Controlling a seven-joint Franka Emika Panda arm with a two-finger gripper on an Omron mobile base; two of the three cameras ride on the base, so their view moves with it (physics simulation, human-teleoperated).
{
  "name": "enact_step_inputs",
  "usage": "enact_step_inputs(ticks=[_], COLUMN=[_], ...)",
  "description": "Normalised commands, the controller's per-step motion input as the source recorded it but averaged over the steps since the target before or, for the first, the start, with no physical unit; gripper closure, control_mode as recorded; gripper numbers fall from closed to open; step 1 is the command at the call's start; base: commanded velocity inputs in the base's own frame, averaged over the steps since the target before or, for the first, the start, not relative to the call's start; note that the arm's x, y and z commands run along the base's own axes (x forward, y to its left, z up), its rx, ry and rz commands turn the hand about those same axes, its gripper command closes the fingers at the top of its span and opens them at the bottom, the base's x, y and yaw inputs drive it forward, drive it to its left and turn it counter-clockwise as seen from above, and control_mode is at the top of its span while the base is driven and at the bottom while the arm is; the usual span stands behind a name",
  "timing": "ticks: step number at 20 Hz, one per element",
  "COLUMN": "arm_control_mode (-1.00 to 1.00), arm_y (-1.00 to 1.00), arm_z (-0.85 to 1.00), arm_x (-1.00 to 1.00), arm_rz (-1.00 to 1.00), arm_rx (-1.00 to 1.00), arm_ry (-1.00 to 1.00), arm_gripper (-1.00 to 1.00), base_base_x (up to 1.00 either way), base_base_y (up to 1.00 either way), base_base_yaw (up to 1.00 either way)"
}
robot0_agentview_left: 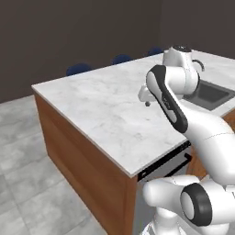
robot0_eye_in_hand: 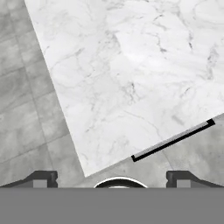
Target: Open the dishwasher door and pull out the top rack.
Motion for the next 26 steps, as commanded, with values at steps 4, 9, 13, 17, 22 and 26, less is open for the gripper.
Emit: enact_step_inputs(ticks=[4,9,13,17,22,26], arm_control_mode=[1.0,1.0,1.0,1.0,1.0,1.0], arm_y=[0.0,0.0,0.0,0.0,0.0,0.0], arm_z=[0.0,0.0,0.0,0.0,0.0,0.0], arm_x=[0.0,0.0,0.0,0.0,0.0,0.0], arm_rz=[0.0,0.0,0.0,0.0,0.0,0.0], arm_rx=[0.0,0.0,0.0,0.0,0.0,0.0], arm_ry=[0.0,0.0,0.0,0.0,0.0,0.0], arm_gripper=[-1.0,-1.0,-1.0,-1.0,-1.0,-1.0], base_base_x=[-0.1,-0.32,-0.52,-0.54,-0.52,-0.34], base_base_y=[-0.05,-0.05,-0.03,0.0,0.0,0.07], base_base_yaw=[-0.38,-0.37,-0.4,-0.39,-0.38,-0.37])
